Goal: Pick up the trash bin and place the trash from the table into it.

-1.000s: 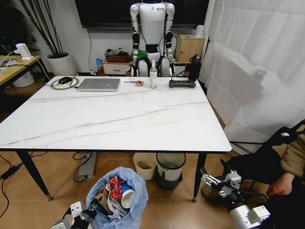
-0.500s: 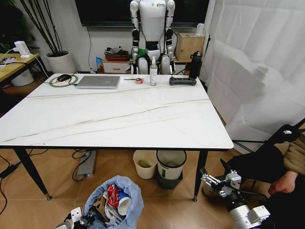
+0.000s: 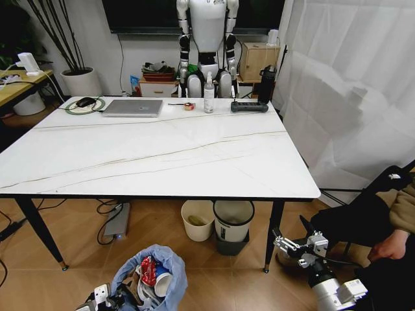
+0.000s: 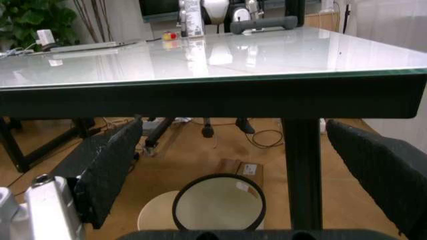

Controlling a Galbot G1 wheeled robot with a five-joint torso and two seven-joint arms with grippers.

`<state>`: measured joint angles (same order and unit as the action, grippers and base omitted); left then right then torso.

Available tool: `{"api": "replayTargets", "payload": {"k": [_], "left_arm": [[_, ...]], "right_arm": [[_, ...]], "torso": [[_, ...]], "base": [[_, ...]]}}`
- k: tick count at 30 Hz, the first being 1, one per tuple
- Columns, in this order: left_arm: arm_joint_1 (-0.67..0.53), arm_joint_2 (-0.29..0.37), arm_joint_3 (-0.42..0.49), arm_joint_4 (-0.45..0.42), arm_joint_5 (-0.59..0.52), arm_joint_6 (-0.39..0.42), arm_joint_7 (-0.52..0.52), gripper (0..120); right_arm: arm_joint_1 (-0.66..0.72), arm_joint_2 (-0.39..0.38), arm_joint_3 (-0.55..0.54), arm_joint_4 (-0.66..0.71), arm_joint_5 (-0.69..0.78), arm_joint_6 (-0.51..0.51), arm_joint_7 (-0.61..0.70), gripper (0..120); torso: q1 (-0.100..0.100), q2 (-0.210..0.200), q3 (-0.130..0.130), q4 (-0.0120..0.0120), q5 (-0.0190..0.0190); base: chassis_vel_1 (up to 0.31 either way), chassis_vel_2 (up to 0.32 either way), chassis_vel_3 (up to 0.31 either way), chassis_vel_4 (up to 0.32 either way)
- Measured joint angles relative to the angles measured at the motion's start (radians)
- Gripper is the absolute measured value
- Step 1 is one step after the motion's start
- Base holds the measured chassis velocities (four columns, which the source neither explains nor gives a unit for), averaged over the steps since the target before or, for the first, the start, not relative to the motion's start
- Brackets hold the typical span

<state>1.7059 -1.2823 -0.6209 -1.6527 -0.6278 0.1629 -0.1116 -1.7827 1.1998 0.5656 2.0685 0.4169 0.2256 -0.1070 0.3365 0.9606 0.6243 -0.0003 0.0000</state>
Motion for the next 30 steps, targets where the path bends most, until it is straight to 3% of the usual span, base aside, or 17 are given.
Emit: {"api": "replayTargets", "payload": {"k": [30], "left_arm": [[-0.032,-0.010,-0.025,0.056,0.007,0.002,-0.005,0]], "right_arm": [[0.000,0.000,0.000,0.000,0.000,0.000,0.000,100]], "torso": [[-0.059,-0.141,-0.082,0.0000,0.0000]], "base": [[0.000,0.000,0.000,0.000]]}}
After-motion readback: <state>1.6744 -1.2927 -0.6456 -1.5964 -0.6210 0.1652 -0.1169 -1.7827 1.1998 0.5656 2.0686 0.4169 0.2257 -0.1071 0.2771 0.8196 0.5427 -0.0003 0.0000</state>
